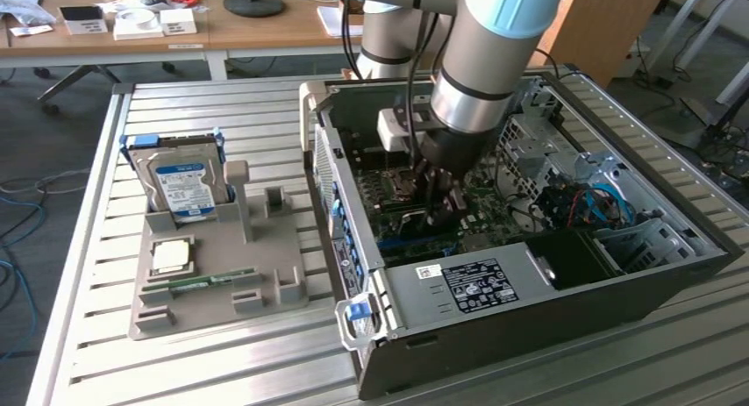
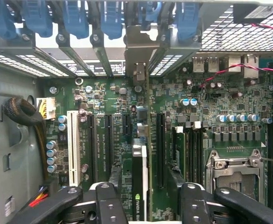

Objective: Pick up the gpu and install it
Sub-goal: 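Insert the gpu into the slot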

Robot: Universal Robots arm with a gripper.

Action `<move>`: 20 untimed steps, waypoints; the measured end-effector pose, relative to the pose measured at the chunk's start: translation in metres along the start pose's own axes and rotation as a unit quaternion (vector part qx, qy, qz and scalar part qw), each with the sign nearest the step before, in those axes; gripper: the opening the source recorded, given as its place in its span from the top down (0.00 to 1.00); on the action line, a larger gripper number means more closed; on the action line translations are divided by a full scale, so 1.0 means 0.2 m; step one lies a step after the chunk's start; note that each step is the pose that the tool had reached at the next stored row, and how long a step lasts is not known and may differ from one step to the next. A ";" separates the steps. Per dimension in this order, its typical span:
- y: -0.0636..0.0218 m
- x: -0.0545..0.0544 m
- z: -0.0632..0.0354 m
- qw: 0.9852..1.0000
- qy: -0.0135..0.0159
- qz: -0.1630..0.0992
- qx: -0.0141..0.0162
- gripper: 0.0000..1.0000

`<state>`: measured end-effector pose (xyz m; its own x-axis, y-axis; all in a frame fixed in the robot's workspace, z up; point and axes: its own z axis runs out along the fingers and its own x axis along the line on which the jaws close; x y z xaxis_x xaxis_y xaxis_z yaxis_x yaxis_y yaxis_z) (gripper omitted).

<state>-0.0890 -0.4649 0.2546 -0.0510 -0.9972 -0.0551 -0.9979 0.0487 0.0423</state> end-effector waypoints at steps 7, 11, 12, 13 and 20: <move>0.000 -0.01 0.000 1.000 0.000 0.000 0.000 0.49; 0.000 -0.01 0.000 1.000 0.000 0.000 0.000 0.50; 0.000 -0.01 0.000 1.000 0.000 0.000 0.000 0.50; 0.000 -0.01 0.000 1.000 0.000 0.000 0.000 0.56; 0.000 -0.01 0.000 1.000 0.000 0.000 0.000 0.73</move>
<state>-0.0890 -0.4634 0.2547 -0.0510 -0.9972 -0.0549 -0.9979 0.0487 0.0424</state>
